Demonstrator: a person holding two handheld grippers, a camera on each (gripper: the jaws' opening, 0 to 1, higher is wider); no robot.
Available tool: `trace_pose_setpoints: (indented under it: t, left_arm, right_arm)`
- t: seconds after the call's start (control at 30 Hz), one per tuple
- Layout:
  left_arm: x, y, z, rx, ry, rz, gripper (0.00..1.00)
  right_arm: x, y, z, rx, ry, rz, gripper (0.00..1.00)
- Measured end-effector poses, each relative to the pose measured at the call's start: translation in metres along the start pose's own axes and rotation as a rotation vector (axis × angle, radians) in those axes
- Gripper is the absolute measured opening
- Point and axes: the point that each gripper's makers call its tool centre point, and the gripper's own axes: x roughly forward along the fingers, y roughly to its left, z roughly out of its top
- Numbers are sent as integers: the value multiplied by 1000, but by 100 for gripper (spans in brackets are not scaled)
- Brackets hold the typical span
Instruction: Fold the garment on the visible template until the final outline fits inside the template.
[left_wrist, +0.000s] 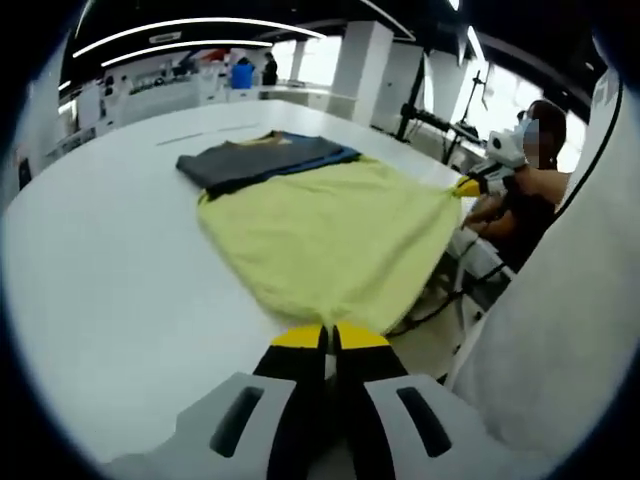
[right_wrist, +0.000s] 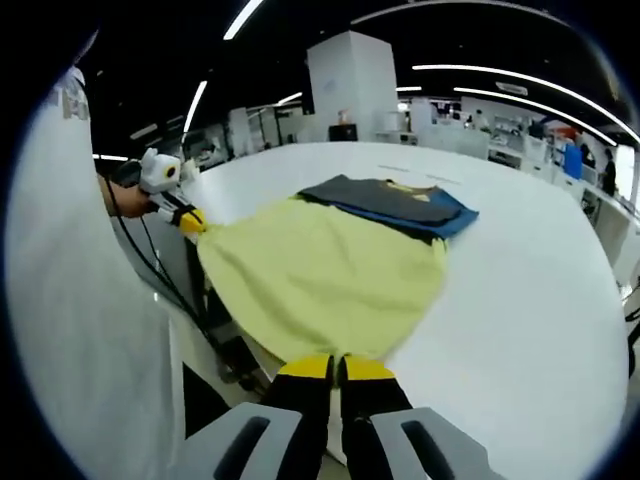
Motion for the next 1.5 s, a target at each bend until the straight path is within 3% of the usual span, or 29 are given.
trace_pose_setpoints:
  t: [0.57,0.93,1.5]
  left_arm:
    - [0,24,37,6,-51,56,0]
    - [7,42,73,31,-83,85,0]
    - [18,75,105,41,-101,117,0]
  right_arm:
    - [3,-20,33,-8,-42,-15,0]
    - [8,-40,53,-14,-56,-30,0]
    - [23,-68,79,-34,-73,-38,0]
